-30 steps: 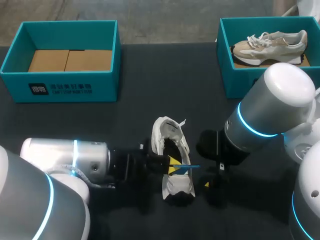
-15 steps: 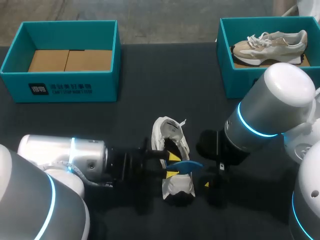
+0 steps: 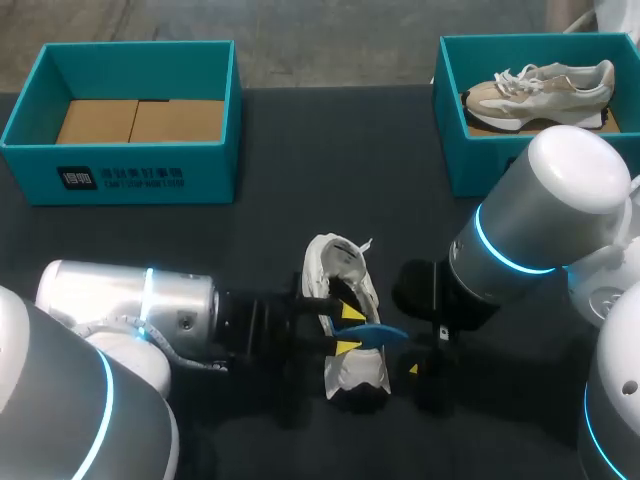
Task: Take the shoe out of the shoebox, open the shoe tongue, remove and reinsert the insole, then place the shoe into the shoebox
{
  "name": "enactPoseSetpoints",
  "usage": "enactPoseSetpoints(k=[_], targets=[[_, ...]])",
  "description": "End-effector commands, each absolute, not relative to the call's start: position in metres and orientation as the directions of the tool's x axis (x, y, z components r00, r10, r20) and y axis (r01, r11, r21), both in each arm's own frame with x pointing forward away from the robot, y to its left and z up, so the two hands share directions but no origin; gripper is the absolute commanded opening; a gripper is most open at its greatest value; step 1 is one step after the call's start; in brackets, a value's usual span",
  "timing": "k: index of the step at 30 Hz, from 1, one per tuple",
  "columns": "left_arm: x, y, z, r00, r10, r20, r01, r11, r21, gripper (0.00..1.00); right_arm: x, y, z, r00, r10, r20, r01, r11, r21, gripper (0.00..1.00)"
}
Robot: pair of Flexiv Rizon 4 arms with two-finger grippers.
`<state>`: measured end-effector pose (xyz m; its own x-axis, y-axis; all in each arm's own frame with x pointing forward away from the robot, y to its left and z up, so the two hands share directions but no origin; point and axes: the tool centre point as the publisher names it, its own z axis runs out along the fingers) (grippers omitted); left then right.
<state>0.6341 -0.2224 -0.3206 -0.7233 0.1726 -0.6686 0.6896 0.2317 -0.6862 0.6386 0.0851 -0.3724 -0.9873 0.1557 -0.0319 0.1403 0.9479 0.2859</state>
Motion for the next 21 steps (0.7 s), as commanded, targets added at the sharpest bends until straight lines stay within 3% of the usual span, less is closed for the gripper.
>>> enactPoseSetpoints(k=[1, 21], targets=[[0.6378, -0.2312, -0.3119, -0.745, 0.205, -0.635, 0.667, 0.259, -0.698, 0.31, 0.6378, 0.0856, -0.3740, -0.987, 0.156, -0.033, 0.140, 0.948, 0.287, 1.00], [0.6352, -0.2298, -0.3183, -0.832, 0.289, -0.473, 0.550, 0.318, -0.773, 0.30, 0.6378, 0.0856, -0.3740, -0.987, 0.156, -0.033, 0.140, 0.948, 0.287, 1.00]])
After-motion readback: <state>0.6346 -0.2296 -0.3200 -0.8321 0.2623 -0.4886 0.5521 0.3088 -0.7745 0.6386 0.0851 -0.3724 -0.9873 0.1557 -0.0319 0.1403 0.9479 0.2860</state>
